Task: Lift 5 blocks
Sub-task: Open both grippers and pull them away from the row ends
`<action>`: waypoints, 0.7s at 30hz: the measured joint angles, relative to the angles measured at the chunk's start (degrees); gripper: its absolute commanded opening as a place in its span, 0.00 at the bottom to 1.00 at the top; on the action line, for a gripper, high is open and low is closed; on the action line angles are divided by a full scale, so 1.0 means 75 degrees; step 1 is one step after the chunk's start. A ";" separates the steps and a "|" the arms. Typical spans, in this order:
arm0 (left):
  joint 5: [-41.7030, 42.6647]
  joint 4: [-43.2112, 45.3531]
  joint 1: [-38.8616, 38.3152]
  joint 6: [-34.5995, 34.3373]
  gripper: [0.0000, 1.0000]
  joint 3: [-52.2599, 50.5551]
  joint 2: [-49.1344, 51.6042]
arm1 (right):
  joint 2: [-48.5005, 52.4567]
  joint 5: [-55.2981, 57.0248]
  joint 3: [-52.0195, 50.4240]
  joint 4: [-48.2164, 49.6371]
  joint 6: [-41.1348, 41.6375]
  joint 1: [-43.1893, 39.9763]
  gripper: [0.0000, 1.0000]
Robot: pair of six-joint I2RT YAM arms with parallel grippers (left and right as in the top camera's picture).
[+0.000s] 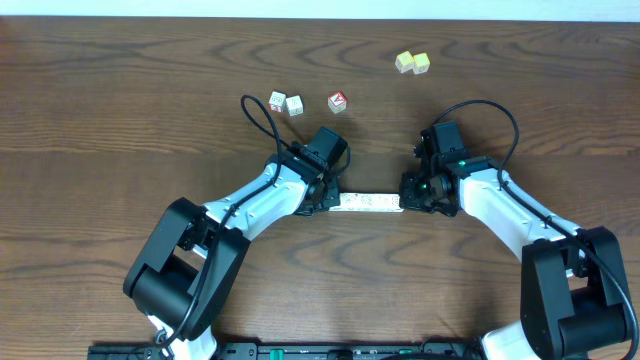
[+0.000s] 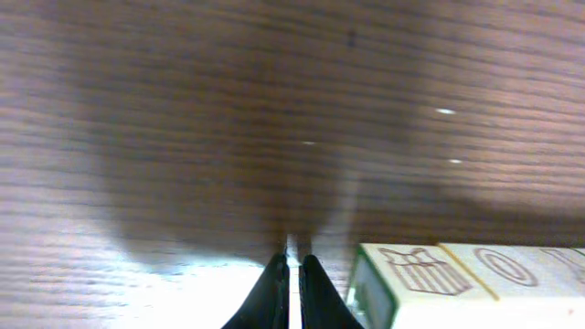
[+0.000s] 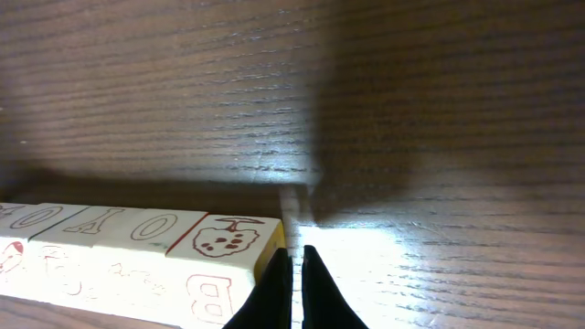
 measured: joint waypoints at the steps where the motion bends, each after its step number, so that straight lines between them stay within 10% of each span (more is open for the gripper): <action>1: -0.0082 -0.0050 0.0000 0.0000 0.08 0.0000 -0.0009 | 0.0000 0.0032 0.0000 -0.0009 0.0000 -0.0003 0.06; 9: -0.0746 -0.0729 0.0003 0.0003 0.17 0.0009 -0.0650 | 0.0000 0.0632 0.0682 -0.1387 0.0000 -0.0146 0.08; 15: -0.0985 -0.1405 0.0187 -0.0006 0.52 0.0023 -0.1629 | 0.0000 0.0933 0.1970 -0.3095 -0.0032 -0.0525 0.15; 21: -0.1110 -0.2159 0.0673 0.0020 0.72 0.0047 -0.3005 | -0.0160 0.0973 0.2897 -0.4654 -0.0160 -0.0627 0.45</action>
